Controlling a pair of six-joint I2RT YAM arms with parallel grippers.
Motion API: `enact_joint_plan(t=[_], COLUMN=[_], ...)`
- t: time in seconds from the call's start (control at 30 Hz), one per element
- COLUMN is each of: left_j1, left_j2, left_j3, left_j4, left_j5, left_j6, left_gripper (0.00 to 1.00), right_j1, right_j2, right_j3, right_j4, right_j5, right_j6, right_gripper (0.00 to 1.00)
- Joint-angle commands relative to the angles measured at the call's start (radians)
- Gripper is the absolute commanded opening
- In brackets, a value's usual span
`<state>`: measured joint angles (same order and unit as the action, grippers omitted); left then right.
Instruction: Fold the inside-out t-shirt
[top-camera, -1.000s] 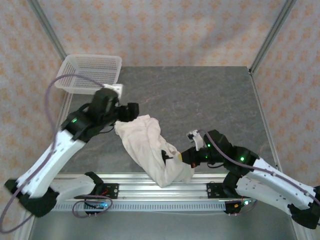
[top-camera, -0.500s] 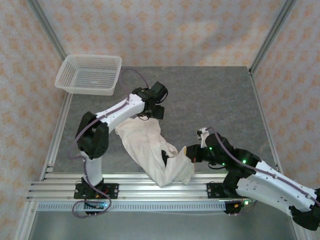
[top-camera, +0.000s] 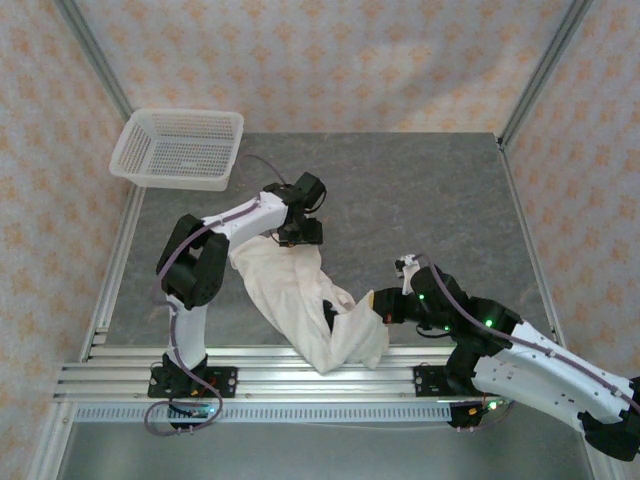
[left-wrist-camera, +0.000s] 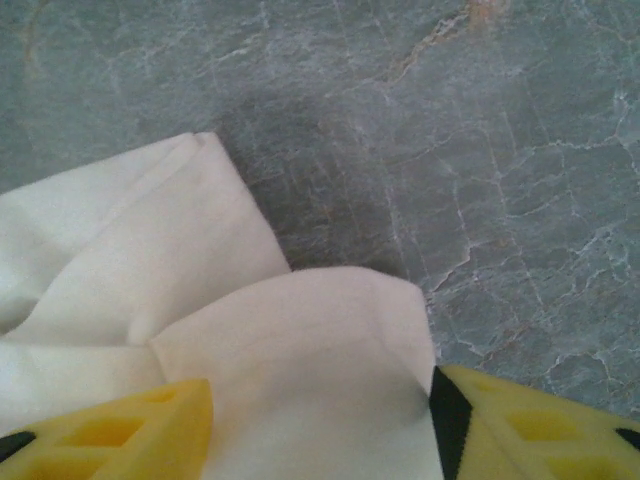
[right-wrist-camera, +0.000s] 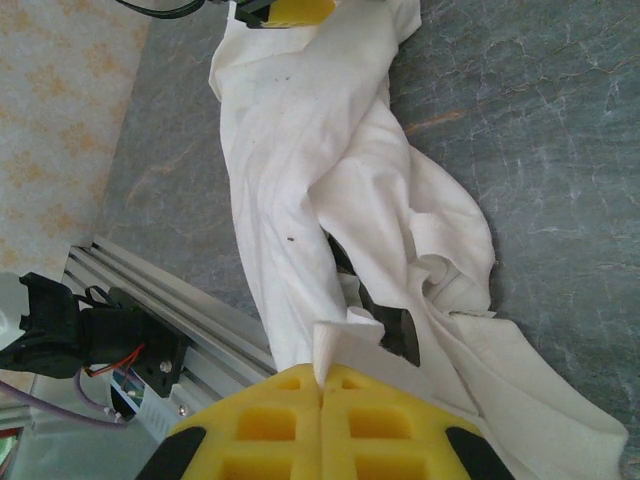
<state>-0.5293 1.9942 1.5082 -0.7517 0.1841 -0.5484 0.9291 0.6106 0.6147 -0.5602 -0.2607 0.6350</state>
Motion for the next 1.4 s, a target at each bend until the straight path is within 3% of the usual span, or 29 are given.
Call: enact_joint_plan(t=[0.0, 0.1, 0.2, 0.37, 0.47, 0.63, 0.73, 0.9, 0.97, 1.2, 1.37], left_j1=[0.019, 0.024, 0.027, 0.041, 0.077, 0.218, 0.268, 0.271, 0.270, 0.271, 0.270], left_j2=[0.010, -0.003, -0.016, -0.121, -0.236, -0.437, -0.491, -0.508, -0.543, -0.800, -0.858], left_j3=[-0.026, -0.028, -0.018, 0.014, 0.080, 0.320, 0.561, 0.955, 1.014, 0.849, 0.821], left_j4=[0.049, 0.060, 0.059, 0.003, -0.088, -0.259, -0.377, -0.524, -0.523, -0.304, -0.229], left_j5=[0.041, 0.052, 0.068, 0.013, -0.054, -0.102, -0.141, -0.146, -0.144, -0.206, -0.208], left_j6=[-0.029, -0.031, -0.029, -0.013, 0.008, 0.083, 0.136, 0.196, 0.200, 0.167, 0.156], left_gripper=[0.52, 0.33, 0.00, 0.00, 0.00, 0.00, 0.00, 0.00, 0.00, 0.00, 0.00], right_j1=[0.004, 0.005, 0.004, 0.005, 0.004, 0.004, 0.004, 0.003, 0.003, 0.003, 0.004], right_j2=[-0.009, -0.009, -0.009, -0.018, -0.029, 0.004, 0.077, 0.231, 0.280, 0.358, 0.403], right_j3=[0.029, 0.039, 0.044, 0.094, 0.202, 0.520, 0.742, 1.128, 1.257, 1.509, 1.594], right_j4=[0.007, -0.004, -0.002, -0.051, -0.099, -0.024, 0.101, 0.150, 0.137, 0.146, 0.151], right_j5=[0.023, 0.032, 0.045, 0.144, 0.288, 0.606, 0.707, 0.610, 0.532, 0.264, 0.256], right_j6=[0.000, -0.006, -0.009, -0.011, -0.070, -0.377, -0.607, -0.807, -0.833, -0.878, -0.918], right_gripper=[0.00, 0.00, 0.00, 0.00, 0.00, 0.00, 0.00, 0.00, 0.00, 0.00, 0.00])
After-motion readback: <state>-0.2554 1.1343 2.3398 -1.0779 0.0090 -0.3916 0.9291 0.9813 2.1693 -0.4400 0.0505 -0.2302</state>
